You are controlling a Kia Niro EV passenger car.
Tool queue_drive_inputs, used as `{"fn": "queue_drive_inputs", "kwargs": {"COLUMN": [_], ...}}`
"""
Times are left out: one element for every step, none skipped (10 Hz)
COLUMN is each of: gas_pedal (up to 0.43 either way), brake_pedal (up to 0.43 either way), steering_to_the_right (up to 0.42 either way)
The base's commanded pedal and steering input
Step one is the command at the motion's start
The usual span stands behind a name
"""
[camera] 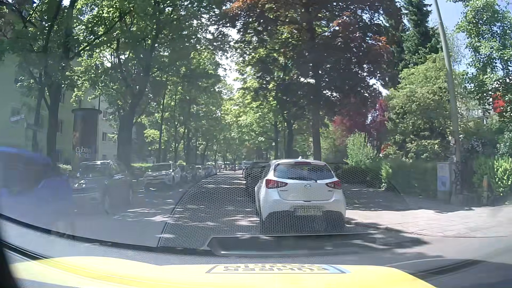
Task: Follow the waypoints while adhering to traffic rules and regulations
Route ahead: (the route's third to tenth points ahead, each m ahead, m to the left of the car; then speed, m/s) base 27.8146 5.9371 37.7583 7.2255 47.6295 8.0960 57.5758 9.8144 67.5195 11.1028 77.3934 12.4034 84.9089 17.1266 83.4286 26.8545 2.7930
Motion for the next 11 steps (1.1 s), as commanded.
{"fn": "queue_drive_inputs", "kwargs": {"gas_pedal": [0.22,0.228,0.24,0.248,0.248,0.248,0.248,0.26,0.26,0.268,0.268], "brake_pedal": [0.0,0.0,0.0,0.0,0.0,0.0,0.0,0.0,0.0,0.0,0.0], "steering_to_the_right": [-0.438,-0.424,-0.404,-0.384,-0.348,-0.306,-0.252,-0.208,-0.144,-0.079,-0.034]}}
